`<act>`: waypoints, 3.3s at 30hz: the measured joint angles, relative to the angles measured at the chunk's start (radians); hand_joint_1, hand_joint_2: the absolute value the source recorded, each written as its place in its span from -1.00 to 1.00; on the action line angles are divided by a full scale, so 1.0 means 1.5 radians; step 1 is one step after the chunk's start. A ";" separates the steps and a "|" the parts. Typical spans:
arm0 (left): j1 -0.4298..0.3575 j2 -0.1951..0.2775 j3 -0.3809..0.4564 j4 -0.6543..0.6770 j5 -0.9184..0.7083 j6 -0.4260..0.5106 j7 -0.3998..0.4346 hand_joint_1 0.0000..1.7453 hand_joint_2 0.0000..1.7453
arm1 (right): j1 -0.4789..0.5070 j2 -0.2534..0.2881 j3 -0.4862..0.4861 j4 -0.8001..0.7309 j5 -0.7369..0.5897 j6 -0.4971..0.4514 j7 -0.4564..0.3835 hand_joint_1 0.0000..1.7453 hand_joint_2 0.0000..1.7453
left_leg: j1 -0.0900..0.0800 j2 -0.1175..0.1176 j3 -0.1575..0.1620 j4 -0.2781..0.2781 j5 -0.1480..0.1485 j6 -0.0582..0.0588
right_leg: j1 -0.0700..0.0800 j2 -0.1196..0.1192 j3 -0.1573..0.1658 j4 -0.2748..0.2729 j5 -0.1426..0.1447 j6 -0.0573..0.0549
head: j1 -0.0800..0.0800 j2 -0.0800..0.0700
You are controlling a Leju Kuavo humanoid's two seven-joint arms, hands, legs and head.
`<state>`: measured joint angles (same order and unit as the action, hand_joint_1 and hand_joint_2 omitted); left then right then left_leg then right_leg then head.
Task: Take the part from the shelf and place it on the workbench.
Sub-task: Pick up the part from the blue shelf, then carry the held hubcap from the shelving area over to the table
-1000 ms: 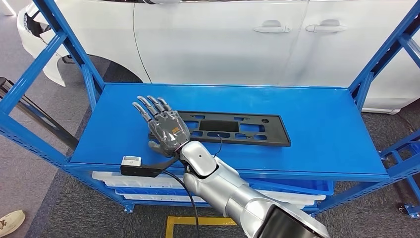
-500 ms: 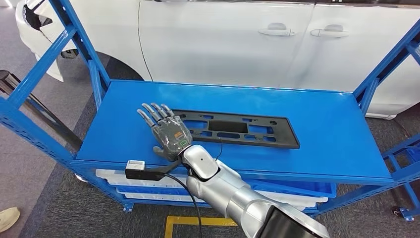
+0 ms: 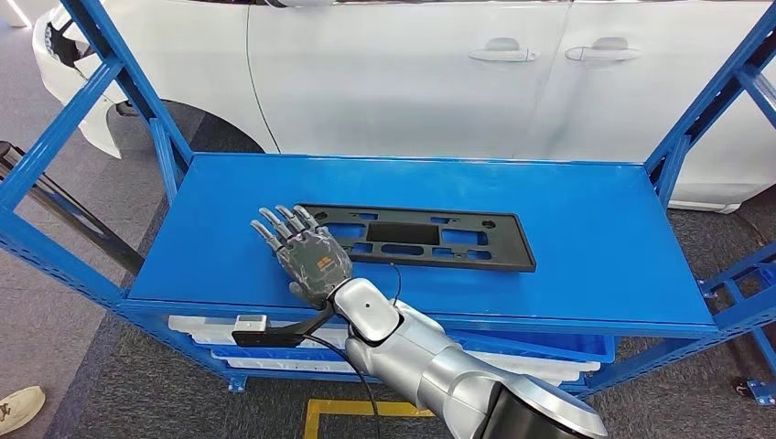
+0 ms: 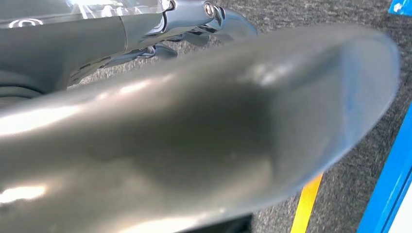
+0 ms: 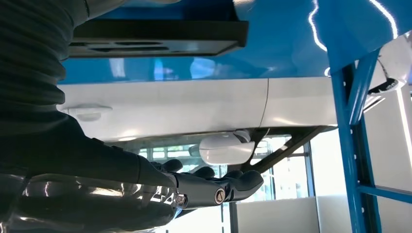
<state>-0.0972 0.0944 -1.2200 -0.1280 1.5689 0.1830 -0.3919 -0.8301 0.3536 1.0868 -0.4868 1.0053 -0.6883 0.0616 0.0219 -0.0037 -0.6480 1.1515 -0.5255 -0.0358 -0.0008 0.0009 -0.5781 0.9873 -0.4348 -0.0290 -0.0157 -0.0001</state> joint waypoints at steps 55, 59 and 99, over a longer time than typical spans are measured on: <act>-0.006 0.005 -0.036 0.000 0.000 -0.011 -0.016 -1.00 -1.00 | -0.029 -0.104 -0.212 0.146 0.171 0.087 0.121 1.00 1.00 | -0.004 -0.002 0.043 -0.095 0.055 0.027 | 0.001 0.002 -0.018 0.024 0.000 0.025 | 0.007 0.000; -0.006 0.006 -0.036 0.000 0.000 -0.012 -0.019 -1.00 -1.00 | -0.030 -0.105 -0.215 0.146 0.171 0.086 0.120 1.00 1.00 | -0.004 -0.002 0.044 -0.096 0.052 0.012 | 0.002 0.001 -0.010 0.007 0.002 0.013 | 0.006 0.000; 0.010 0.008 0.108 0.000 0.000 -0.063 -0.110 -1.00 1.00 | 0.357 -0.191 -0.488 -0.933 -0.769 0.576 -0.498 1.00 1.00 | -0.003 -0.001 0.018 -0.004 0.007 0.010 | 0.005 0.002 -0.007 0.014 -0.006 0.000 | 0.009 0.000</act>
<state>-0.0817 0.1058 -1.0585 -0.1278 1.5690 0.0890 -0.5569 -0.2939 0.0671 0.3555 -1.8861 -0.1484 0.1757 -0.6851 0.0175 -0.0056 -0.6214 1.1462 -0.5157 -0.0203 0.0071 0.0042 -0.5880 1.0088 -0.4437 -0.0289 -0.0020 -0.0001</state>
